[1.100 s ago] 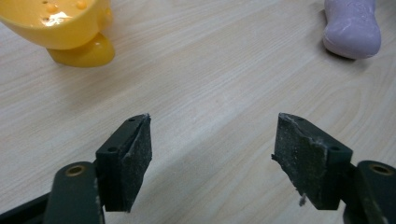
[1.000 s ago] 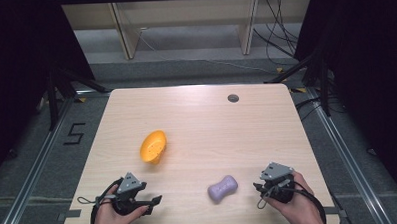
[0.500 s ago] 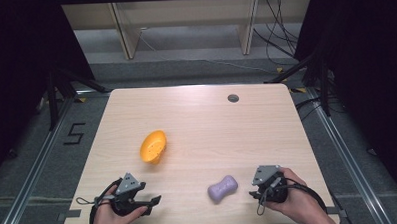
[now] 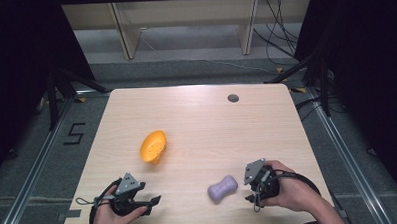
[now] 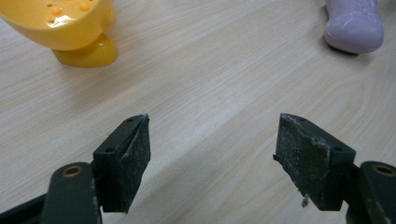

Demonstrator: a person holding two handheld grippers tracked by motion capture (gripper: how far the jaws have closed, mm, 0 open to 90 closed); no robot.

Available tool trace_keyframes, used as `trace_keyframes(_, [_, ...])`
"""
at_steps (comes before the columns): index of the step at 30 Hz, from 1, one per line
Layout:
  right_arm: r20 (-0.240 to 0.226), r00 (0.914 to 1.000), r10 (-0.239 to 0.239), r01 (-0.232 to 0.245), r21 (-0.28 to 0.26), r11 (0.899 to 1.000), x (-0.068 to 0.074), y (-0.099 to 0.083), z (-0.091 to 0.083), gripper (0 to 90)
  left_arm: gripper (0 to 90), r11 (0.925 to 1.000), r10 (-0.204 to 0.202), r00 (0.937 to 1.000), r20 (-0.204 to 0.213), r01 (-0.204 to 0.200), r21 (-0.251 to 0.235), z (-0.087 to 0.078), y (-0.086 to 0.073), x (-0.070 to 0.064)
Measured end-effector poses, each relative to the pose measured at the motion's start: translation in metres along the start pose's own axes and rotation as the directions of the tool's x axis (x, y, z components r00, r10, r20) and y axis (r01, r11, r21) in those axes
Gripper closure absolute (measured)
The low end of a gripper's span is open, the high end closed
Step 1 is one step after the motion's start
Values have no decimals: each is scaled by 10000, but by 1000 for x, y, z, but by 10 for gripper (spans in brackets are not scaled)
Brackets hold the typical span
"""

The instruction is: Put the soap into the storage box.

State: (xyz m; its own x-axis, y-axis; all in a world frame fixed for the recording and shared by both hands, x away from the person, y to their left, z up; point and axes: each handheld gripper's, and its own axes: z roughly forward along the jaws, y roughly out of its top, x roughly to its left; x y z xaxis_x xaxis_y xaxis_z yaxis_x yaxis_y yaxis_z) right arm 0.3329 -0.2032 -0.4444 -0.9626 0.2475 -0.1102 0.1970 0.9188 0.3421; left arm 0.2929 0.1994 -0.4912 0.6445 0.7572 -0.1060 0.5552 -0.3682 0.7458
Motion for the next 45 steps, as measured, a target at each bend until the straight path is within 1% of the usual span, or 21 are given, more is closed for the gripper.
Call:
trace_keyframes(1, [-101,9999,-78,78,-45,10000,-2,5,1,338,260,10000,1,9998,177,-3,99,-1,1,1])
trace_keyframes(5, [-250,9991,-350,350,-32,9994,-6,13,4,331,258,10000,68,10000,71,-68,-18,-2,0,1])
trace_keyframes(8, [-277,9996,-82,83,61,9999,-5,16,4,325,259,9999,-103,9999,47,103,12,-1,0,1])
trace_keyframes(9, [-352,9983,-457,454,-78,9989,-7,19,7,321,259,9999,-90,10000,26,90,59,0,0,1])
trace_keyframes(14, [-516,9964,-675,676,-3,9977,-8,26,13,311,256,9999,-13,10000,90,14,-102,0,0,1])
trace_keyframes(16, [-523,9967,-620,623,48,9980,-8,28,13,310,255,9998,-38,10000,82,36,204,-1,0,2])
trace_keyframes(17, [-510,9951,-851,851,-31,9964,-9,31,16,309,255,10000,-49,10000,-64,49,27,-1,0,1])
trace_keyframes(20, [-540,9962,-687,692,71,9976,-9,35,17,308,253,9999,60,9998,168,-62,121,-2,0,3])
trace_keyframes(25, [-644,9918,-1104,1110,61,9938,-12,41,22,304,251,9999,88,9998,164,-90,93,-2,0,3])
trace_keyframes(26, [-636,9945,-834,848,186,9962,-10,42,21,302,251,9999,76,9998,160,-77,73,-2,0,3])
trace_keyframes(27, [-752,9903,-1166,1176,90,9930,-12,44,23,301,250,10000,65,9999,154,-66,61,-2,0,3])
trace_keyframes(29, [-718,9925,-990,1005,172,9948,-11,46,23,298,250,10000,63,9999,119,-63,10,-1,0,3])
trace_keyframes(31, [-827,9865,-1417,1424,29,9898,-13,48,24,296,249,10000,48,9999,121,-48,2,-1,-1,3])
trace_keyframes(32, [-768,9910,-1095,1113,190,9936,-11,49,24,294,249,10000,42,9999,125,-42,2,-1,-1,3])
trace_keyframes(33, [-831,9901,-1129,1148,186,9932,-11,50,24,292,249,10000,13,10000,77,-13,-16,-1,-1,3])
trace_keyframes(35, [-883,9842,-1538,1550,69,9879,-13,52,27,289,248,10000,16,9999,118,-16,-28,-1,-1,2])
trace_keyframes(40, [-804,9925,-923,965,508,9940,-10,55,27,284,247,10000,20,9999,119,-20,-29,0,-1,2])
trace_keyframes(41, [-969,9817,-1641,1660,119,9860,-13,58,31,280,246,10000,18,9999,128,-18,-26,0,-1,2])
trace_keyframes(42, [-969,9817,-1641,1660,119,9860,-13,58,31,280,246,10000,18,9999,128,-18,-26,0,-1,2])
trace_keyframes(44, [-896,9907,-1026,1079,559,9926,-10,59,30,275,246,10000,22,9999,135,-22,-11,0,-1,2])
trace_keyframes(45, [-929,9845,-1485,1540,552,9865,-13,61,33,269,245,10000,21,9999,141,-21,-9,0,-1,2])
